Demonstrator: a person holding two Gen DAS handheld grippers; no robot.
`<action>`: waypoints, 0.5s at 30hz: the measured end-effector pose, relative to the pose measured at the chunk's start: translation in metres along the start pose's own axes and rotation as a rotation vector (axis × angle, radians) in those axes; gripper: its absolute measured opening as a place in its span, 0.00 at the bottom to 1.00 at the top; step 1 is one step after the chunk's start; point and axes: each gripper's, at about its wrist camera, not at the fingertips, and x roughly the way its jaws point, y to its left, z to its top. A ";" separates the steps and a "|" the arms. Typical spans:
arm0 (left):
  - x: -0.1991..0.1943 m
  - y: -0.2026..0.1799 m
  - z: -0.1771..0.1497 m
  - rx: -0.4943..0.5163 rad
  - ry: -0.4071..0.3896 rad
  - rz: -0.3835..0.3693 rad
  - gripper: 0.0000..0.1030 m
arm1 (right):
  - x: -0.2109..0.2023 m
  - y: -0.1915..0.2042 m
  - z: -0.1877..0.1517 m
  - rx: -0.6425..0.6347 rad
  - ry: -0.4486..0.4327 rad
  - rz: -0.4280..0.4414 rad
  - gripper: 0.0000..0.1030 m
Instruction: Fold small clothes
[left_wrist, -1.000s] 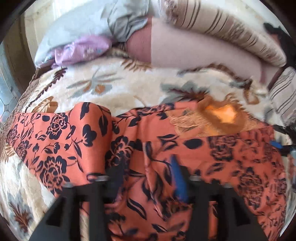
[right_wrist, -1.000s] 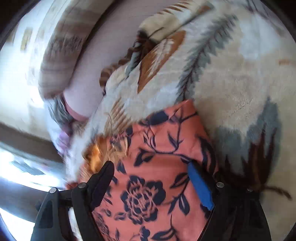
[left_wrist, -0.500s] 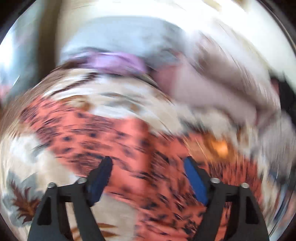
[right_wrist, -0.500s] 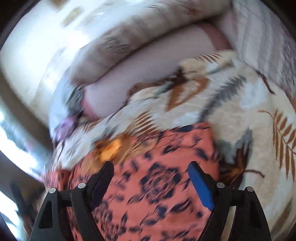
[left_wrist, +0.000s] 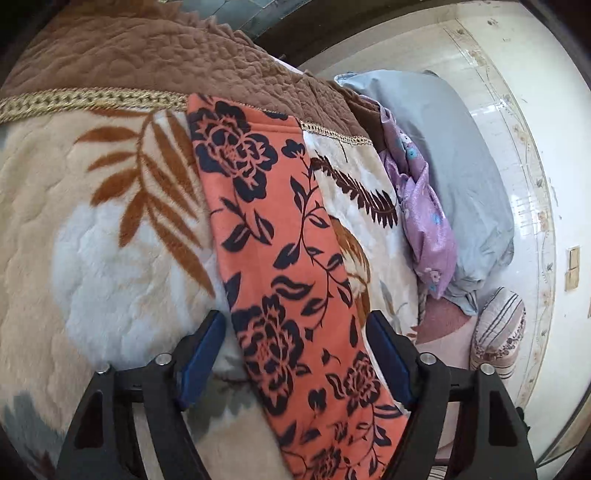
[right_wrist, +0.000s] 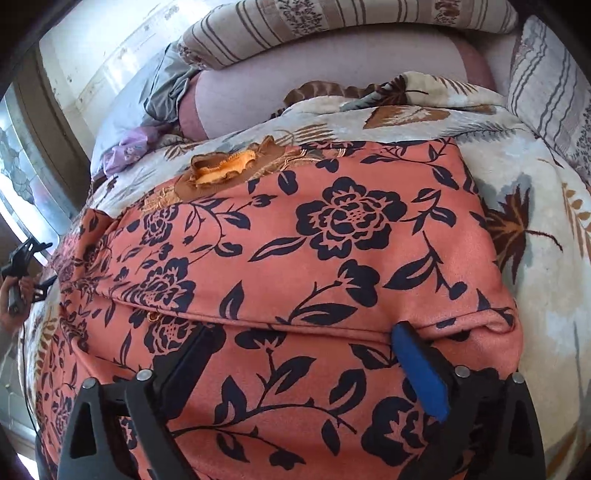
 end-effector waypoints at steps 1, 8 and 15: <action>0.004 -0.005 0.001 0.027 -0.012 0.013 0.73 | 0.003 0.003 -0.001 -0.007 0.003 -0.009 0.97; 0.017 -0.046 0.008 0.211 -0.022 0.323 0.04 | 0.001 -0.002 -0.004 0.003 0.000 0.003 0.97; -0.033 -0.247 -0.176 1.005 -0.169 0.074 0.05 | -0.001 -0.006 -0.005 0.028 -0.013 0.033 0.98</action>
